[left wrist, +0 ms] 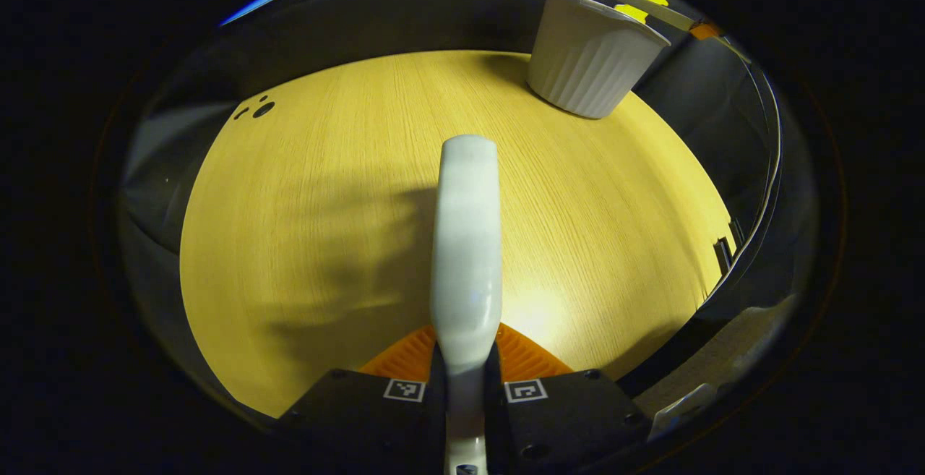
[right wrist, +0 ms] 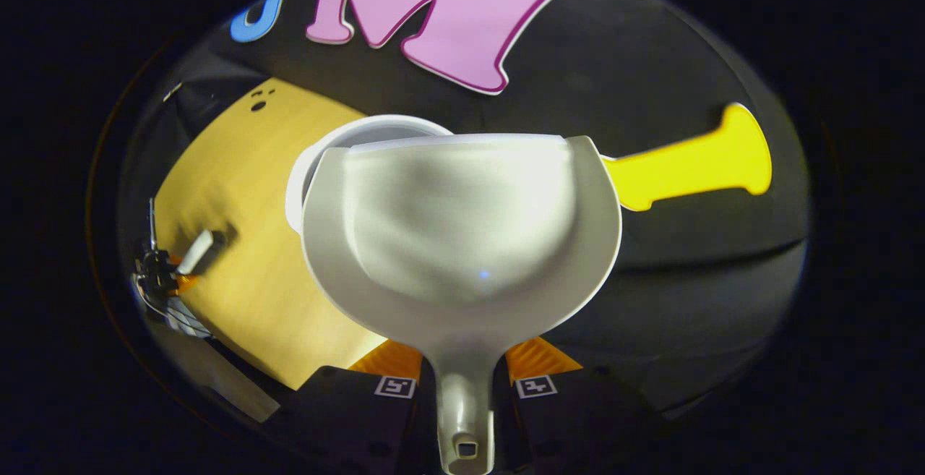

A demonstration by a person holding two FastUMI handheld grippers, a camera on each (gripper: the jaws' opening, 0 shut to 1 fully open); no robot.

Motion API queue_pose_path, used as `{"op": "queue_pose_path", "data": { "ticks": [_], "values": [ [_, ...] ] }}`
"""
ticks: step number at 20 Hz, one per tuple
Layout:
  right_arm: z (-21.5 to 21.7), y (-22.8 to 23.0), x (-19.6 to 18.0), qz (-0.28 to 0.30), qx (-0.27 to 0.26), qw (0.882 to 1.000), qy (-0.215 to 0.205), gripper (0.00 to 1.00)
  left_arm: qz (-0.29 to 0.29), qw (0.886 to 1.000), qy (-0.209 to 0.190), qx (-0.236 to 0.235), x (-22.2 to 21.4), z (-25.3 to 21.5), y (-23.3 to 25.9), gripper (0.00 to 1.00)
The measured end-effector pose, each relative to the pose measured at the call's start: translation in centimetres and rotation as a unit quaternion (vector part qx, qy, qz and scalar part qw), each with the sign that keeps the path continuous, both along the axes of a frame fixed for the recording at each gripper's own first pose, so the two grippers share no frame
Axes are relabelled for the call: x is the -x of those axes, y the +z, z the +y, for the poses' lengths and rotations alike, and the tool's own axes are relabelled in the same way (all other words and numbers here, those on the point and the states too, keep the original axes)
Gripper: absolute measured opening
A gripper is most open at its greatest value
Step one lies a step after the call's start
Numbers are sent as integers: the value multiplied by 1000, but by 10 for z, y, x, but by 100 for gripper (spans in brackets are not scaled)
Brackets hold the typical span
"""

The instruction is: Pick up the small broom and dustpan from the desktop, sweep the trash into the dustpan with the broom, and then empty the trash into the garbage bin.

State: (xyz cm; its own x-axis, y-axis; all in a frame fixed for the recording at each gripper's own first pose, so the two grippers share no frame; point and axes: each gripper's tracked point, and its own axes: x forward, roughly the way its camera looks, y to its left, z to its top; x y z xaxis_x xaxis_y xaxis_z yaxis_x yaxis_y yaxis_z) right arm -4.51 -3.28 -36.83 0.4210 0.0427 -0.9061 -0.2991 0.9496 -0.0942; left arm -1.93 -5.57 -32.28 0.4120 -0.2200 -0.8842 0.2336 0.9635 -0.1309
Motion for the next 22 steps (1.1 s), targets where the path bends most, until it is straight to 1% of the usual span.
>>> {"op": "queue_pose_path", "data": {
  "ticks": [1,3,5,7,11,15,19,22],
  "values": [
    [1,3,6,-18,-15,1000,-16,35,-3,1000,-2,-3,-1,0,1,25],
    [1,5,16,-38,-36,998,-34,35,-7,1000,-2,-7,-2,0,4,25],
    [7,9,37,-50,-54,996,-41,35,-7,1000,-2,-9,-2,0,5,25],
    [22,11,57,-58,-77,994,-47,35,-7,1000,-3,-11,-2,0,5,25],
    [61,12,102,-61,-111,992,-28,35,-5,1000,-3,-20,1,1,6,25],
    [113,-4,151,-43,-142,989,-2,35,-6,1000,-1,-26,1,6,8,26],
    [162,-33,200,-7,-171,985,10,35,-3,1000,5,-29,2,12,6,25],
    [190,-73,232,26,-166,986,21,35,-1,999,9,-31,1,16,3,25]
  ]
}}
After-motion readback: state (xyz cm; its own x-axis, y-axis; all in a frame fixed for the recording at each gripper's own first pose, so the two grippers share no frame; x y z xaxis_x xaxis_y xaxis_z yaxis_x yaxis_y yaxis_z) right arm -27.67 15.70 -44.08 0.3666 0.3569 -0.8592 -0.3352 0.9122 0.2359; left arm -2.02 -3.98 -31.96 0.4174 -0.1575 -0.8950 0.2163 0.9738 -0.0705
